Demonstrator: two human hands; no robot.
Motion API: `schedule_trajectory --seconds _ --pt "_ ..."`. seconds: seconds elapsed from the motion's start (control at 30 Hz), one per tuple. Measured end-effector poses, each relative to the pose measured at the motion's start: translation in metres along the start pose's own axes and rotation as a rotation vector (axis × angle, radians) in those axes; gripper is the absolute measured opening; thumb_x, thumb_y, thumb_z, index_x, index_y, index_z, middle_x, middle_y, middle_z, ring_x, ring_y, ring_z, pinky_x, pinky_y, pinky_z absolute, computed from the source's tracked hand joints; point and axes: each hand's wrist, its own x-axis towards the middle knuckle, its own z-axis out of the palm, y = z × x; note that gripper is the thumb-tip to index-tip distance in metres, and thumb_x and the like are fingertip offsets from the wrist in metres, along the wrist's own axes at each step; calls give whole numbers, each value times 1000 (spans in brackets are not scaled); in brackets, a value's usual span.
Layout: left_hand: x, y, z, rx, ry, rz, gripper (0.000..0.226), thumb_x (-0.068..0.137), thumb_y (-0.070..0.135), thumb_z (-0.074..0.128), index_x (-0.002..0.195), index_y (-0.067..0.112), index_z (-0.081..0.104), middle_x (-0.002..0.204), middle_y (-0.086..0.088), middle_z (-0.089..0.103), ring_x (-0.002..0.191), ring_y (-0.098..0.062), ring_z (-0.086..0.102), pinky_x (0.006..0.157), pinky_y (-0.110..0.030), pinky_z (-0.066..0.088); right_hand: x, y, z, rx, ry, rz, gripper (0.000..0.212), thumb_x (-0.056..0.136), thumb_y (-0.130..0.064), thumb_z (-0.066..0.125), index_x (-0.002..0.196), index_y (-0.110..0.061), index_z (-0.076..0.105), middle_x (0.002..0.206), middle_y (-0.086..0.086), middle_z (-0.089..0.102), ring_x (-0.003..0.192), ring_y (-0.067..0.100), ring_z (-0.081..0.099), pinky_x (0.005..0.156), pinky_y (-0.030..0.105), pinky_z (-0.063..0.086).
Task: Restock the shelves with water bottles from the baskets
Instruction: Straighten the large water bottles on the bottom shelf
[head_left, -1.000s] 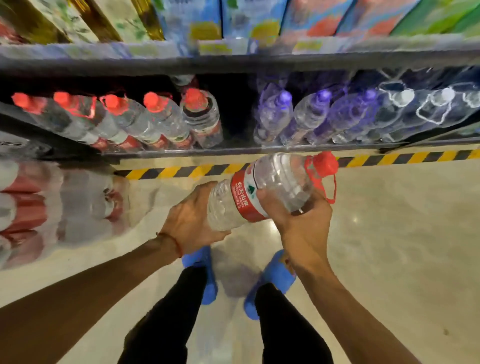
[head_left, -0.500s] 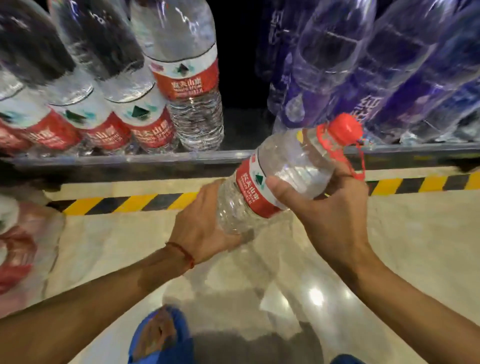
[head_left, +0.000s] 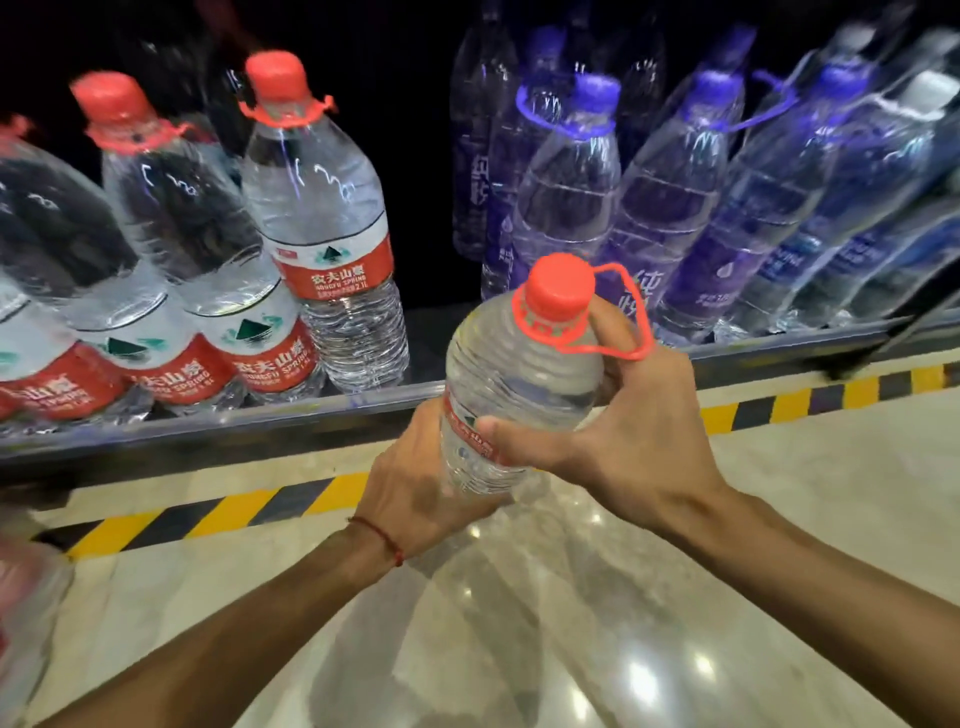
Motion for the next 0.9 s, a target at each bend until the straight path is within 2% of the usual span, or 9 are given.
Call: schedule_trajectory --seconds 0.07,0.13,0.23,0.4,0.5,0.57,0.67,0.8,0.9 --pt "7 8 -4 -50 -32 19 75 50 67 78 108 63 30 122 11 62 114 -14 63 91 -41 54 6 -3 -2 5 -25 -31 67 63 -23 102 120 -23 67 109 -9 76 103 15 74 93 44 58" --pt "9 9 -6 -73 -23 40 80 50 69 83 107 71 26 119 19 61 113 -8 63 90 -37 54 10 -3 -6 50 -40 -29 66 64 -20 102 120 -20 68 110 -8 77 104 14 75 95 43 59" --pt "7 9 -9 -107 27 65 90 54 71 88 125 60 34 124 22 62 115 -4 63 93 -41 55 22 -3 -13 113 -83 -19 68 65 -16 100 124 -15 67 115 -3 77 107 15 75 99 42 58" --pt "14 24 -21 -106 126 57 98 53 70 88 132 48 36 118 22 65 109 -8 66 90 -42 56 45 -12 -24 199 -145 -21 78 63 -4 97 131 -5 58 120 1 74 110 10 73 95 24 56" --pt "18 34 -21 -79 187 25 103 49 80 83 134 45 34 114 25 61 109 -9 65 89 -32 53 62 -20 -30 215 -224 -36 80 65 -4 97 134 -6 56 122 1 74 113 11 72 98 28 57" --pt "19 39 -19 -62 255 -6 104 47 78 83 132 43 34 107 28 57 109 -11 63 85 -25 46 72 -27 -34 200 -295 -62 77 68 -4 95 135 -6 57 124 3 73 115 14 72 101 33 57" --pt "25 44 -16 -52 328 -45 102 49 64 93 130 42 34 107 26 60 110 -15 63 84 -30 48 80 -38 -40 144 -345 -119 72 72 -10 94 136 -13 60 126 -3 73 117 12 71 100 29 56" --pt "36 50 -19 -95 420 -44 103 54 52 96 137 40 37 115 23 64 112 -15 65 91 -36 54 95 -53 -47 29 -386 -191 64 74 -21 95 131 -23 66 125 -9 74 119 11 69 105 36 55" --pt "44 54 -18 -135 491 -64 108 53 52 96 142 36 37 124 15 67 114 -18 65 95 -41 54 106 -58 -49 -15 -402 -208 62 75 -17 94 131 -18 67 125 -8 74 117 4 69 104 27 54"
